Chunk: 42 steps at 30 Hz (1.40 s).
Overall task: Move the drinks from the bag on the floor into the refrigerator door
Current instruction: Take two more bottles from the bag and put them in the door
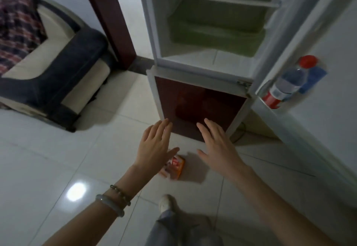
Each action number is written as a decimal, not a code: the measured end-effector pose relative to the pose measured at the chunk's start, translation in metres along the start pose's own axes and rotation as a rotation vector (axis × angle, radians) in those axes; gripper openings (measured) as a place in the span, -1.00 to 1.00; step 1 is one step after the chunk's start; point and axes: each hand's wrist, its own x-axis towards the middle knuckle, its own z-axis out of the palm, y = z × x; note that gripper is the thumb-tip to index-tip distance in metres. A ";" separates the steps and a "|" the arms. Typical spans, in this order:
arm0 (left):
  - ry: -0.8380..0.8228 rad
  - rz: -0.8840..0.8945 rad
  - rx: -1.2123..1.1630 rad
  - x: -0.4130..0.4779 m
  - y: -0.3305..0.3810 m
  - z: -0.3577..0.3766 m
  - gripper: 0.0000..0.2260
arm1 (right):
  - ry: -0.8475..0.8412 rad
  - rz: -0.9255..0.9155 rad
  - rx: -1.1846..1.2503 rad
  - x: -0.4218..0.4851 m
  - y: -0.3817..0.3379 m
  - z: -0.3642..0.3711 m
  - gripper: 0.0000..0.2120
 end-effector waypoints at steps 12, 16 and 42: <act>-0.134 -0.207 -0.060 -0.053 -0.046 0.211 -0.24 | -0.234 -0.051 0.049 0.074 0.030 0.206 -0.30; -0.172 -0.279 -0.076 -0.073 -0.062 0.306 -0.27 | -0.240 -0.066 0.050 0.094 0.059 0.293 -0.30; -0.128 -0.494 -0.164 -0.158 -0.102 0.663 -0.40 | -0.307 -0.193 0.033 0.163 0.133 0.711 -0.52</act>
